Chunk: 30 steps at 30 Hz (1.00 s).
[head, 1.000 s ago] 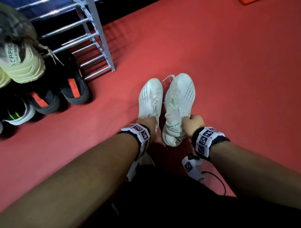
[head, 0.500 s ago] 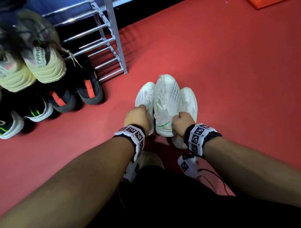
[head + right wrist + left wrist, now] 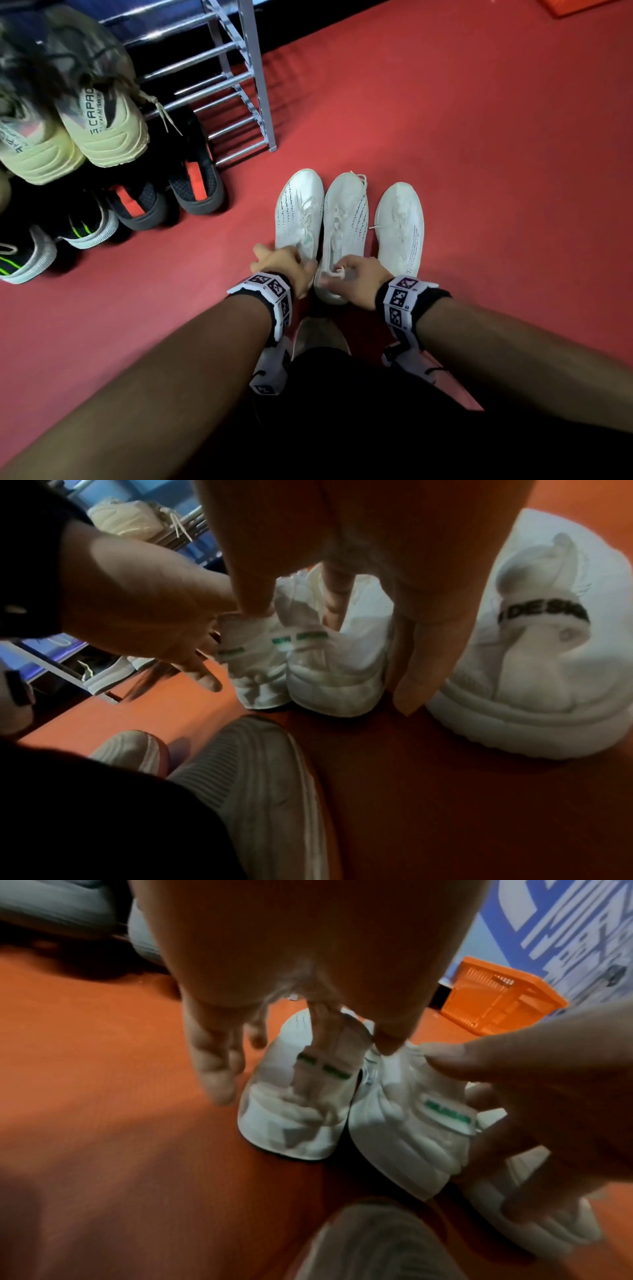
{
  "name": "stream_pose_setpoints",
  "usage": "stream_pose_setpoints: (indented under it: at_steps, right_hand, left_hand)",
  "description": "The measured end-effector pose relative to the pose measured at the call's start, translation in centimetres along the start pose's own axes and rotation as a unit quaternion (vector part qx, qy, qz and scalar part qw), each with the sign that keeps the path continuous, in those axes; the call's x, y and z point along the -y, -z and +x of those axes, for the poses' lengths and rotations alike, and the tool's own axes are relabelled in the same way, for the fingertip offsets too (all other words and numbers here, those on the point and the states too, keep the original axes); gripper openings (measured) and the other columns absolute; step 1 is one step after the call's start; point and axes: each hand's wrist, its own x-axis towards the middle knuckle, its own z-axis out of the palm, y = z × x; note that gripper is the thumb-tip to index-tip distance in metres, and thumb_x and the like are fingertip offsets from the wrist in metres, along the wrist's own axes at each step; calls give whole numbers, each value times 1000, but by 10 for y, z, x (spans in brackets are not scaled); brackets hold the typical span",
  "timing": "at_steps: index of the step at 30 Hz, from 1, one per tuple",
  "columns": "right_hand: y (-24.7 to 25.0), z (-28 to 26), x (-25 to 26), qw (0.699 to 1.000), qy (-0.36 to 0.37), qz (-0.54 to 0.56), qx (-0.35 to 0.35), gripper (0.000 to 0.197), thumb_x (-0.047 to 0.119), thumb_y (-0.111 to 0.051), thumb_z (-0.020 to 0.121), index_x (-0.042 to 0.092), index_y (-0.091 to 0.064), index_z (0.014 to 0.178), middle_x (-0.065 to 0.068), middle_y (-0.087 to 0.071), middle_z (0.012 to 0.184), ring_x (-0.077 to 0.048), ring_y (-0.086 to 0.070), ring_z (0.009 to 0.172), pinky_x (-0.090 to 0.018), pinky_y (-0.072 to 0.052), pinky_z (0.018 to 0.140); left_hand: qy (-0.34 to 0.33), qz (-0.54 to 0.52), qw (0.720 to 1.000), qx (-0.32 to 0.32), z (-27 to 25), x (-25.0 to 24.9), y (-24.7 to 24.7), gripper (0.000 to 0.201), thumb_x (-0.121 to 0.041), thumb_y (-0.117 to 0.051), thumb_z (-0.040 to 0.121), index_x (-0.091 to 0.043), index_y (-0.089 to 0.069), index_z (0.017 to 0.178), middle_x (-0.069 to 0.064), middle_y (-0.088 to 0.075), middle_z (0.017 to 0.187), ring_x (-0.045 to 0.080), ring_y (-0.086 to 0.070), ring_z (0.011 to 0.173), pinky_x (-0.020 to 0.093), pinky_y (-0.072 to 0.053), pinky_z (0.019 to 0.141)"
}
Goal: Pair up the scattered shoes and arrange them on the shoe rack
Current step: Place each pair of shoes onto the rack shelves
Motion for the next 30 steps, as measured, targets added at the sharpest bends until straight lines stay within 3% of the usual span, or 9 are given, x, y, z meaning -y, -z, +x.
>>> stream_pose_setpoints:
  at_steps: [4, 7, 10, 12, 16, 20, 24, 27, 30]
  right_hand:
    - [0, 8, 0, 999, 22, -24, -34, 21, 40, -69, 77, 19, -64, 79, -4, -69, 93, -21, -64, 83, -31, -54, 77]
    - [2, 9, -1, 999, 24, 7, -36, 22, 30, -71, 78, 15, -57, 68, 2, -55, 63, -16, -52, 60, -24, -43, 57]
    - [1, 8, -5, 998, 30, 32, -54, 28, 30, -72, 75, 15, -51, 66, -1, -41, 59, -14, -40, 54, -25, -35, 52]
    - [-1, 9, -5, 994, 34, 65, -84, 24, 29, -69, 72, 14, -52, 64, -3, -41, 60, -15, -39, 55, -27, -36, 55]
    - [4, 8, 1, 981, 40, 132, -138, 21, 12, -65, 69, 16, -48, 57, -1, -47, 60, -15, -44, 55, -25, -38, 55]
    - [17, 0, 7, 979, 55, 121, -152, 21, 10, -69, 71, 23, -52, 73, 2, -58, 81, -15, -54, 69, -22, -41, 59]
    - [27, -11, 19, 977, 60, 129, -159, 44, 13, -66, 70, 25, -50, 109, 0, -57, 106, -15, -60, 86, -25, -48, 68]
    - [34, -21, 37, 971, 81, 162, -157, 51, 9, -66, 75, 22, -48, 120, 7, -57, 96, -2, -55, 75, -17, -43, 59]
    - [40, -30, 56, 965, 101, 183, -158, 48, 6, -64, 78, 22, -49, 120, 13, -55, 91, 1, -52, 74, -15, -40, 59]
  left_hand:
    - [-18, 26, 996, 84, 8, 2, -4, 51, -59, -68, 72, -24, -63, 110, 9, -50, 116, 24, -59, 86, 26, -45, 78]
    - [-3, -3, 997, 73, 13, 2, 0, 31, -38, -67, 78, -19, -68, 102, 7, -66, 103, 25, -65, 88, 28, -52, 78]
    - [17, -19, 998, 55, 18, 6, 7, 23, -32, -60, 82, -14, -66, 95, 7, -70, 90, 26, -67, 82, 35, -57, 78]
    - [26, -20, 999, 31, 19, 9, 12, 23, -34, -58, 83, -15, -65, 94, 10, -68, 101, 27, -64, 81, 32, -53, 76]
    - [27, -67, 997, -21, 14, 10, 24, 49, -42, -61, 83, -19, -61, 126, 11, -55, 129, 26, -60, 93, 27, -44, 90]
    - [9, -105, 993, -44, 0, 10, 37, 48, -46, -60, 76, -22, -66, 117, 9, -64, 116, 23, -65, 89, 29, -50, 93]
    - [1, -150, 986, -73, -21, 9, 54, 30, -44, -52, 70, -22, -64, 86, 11, -68, 98, 26, -68, 73, 37, -58, 81]
    - [-15, -176, 979, -103, -36, 14, 66, 26, -42, -52, 70, -23, -64, 82, 10, -65, 99, 25, -67, 70, 39, -57, 79]
    - [-41, -185, 972, -142, -52, 17, 84, 22, -35, -56, 82, -15, -64, 88, 9, -53, 102, 24, -57, 80, 28, -48, 82]
